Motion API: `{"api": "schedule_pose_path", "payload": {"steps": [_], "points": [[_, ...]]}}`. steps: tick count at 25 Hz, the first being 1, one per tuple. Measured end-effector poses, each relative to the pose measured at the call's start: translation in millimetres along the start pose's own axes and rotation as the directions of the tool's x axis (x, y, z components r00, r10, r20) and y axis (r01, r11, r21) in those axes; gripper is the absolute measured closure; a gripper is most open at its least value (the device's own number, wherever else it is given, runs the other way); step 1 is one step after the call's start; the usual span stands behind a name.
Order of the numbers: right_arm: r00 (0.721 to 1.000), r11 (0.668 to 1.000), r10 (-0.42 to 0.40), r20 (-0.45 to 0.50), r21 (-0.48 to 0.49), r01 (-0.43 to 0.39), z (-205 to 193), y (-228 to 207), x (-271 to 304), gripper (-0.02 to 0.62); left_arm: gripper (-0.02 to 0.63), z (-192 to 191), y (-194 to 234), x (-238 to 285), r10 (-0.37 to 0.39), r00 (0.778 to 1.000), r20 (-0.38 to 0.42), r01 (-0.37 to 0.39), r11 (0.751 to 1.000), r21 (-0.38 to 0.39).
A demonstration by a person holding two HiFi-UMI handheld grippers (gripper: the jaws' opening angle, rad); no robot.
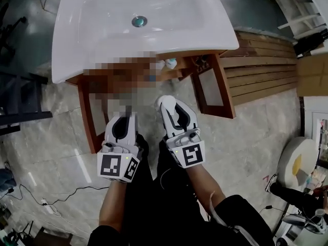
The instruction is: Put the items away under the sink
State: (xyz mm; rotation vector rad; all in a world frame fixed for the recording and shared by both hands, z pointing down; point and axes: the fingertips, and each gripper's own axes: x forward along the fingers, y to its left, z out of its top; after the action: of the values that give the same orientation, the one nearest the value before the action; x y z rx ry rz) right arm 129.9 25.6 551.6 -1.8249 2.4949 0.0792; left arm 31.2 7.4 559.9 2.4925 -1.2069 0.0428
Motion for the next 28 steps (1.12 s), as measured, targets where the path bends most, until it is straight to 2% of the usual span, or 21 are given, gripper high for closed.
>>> {"api": "schedule_pose_path", "payload": {"steps": [6,14,17,20,28], "points": [[1.000,1.000,-0.011,0.020,-0.007,0.011,-62.5,-2.8,10.2,0.488,0.601,-45.3,29.4,15.6,-0.010,0.999,0.050,0.010,1.000,0.000],[0.998,0.999,-0.034,0.052,-0.004,0.034,-125.4,-0.7,17.9,0.488,0.601,-83.2,57.2,18.7,-0.023,0.991,0.132,0.016,0.998,0.054],[0.997,0.999,-0.041,0.060,0.001,0.041,-138.0,-0.1,22.8,0.488,0.601,-94.3,60.0,19.2,-0.037,0.991,0.129,0.028,0.997,0.071],[0.998,0.999,-0.043,0.042,0.010,0.042,-144.0,2.0,29.9,0.488,0.601,-99.3,63.3,15.5,-0.030,0.993,0.113,0.024,0.998,0.056],[0.998,0.999,-0.038,0.059,0.004,0.038,-145.2,2.6,53.5,0.488,0.601,-92.8,61.9,7.5,-0.045,0.990,0.132,0.037,0.997,0.063]]}}
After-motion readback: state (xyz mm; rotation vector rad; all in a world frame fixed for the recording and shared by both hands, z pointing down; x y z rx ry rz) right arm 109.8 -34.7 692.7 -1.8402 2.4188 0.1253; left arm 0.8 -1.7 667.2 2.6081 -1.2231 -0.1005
